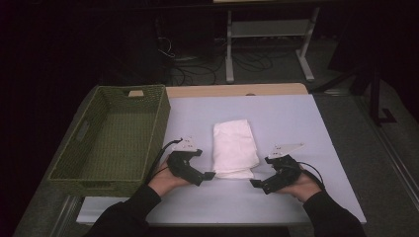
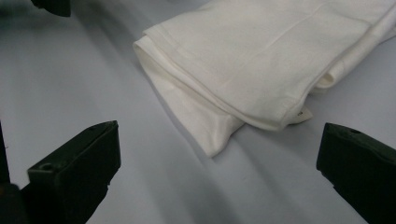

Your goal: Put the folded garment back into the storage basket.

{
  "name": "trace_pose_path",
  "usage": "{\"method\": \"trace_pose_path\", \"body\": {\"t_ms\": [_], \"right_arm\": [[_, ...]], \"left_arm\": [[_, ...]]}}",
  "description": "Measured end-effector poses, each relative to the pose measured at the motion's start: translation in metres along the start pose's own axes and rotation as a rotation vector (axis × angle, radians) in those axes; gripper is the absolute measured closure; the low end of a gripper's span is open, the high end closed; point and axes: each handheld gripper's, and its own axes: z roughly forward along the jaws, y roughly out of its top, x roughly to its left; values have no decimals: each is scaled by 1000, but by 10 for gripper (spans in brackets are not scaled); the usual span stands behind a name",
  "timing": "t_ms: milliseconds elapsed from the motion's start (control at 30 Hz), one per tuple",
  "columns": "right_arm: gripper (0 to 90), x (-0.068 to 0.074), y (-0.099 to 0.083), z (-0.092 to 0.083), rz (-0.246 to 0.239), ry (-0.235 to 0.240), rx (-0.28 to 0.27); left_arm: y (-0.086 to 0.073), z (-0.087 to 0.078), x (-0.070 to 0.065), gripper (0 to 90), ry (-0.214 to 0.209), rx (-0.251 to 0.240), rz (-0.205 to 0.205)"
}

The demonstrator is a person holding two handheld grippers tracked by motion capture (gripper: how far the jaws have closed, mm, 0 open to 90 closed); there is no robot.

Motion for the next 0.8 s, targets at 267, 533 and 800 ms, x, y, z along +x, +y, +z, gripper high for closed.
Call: {"method": "trace_pose_path", "body": {"t_ms": [267, 533, 800], "right_arm": [[0, 1, 0, 3, -1, 8, 10], [0, 1, 0, 5, -11, 11, 22], [0, 1, 0, 6, -13, 9, 28]], "left_arm": [[0, 4, 1, 0, 14, -7, -20], [7, 3, 4, 0, 22, -35, -30], [14, 6, 8, 0, 29, -45, -32]]}}
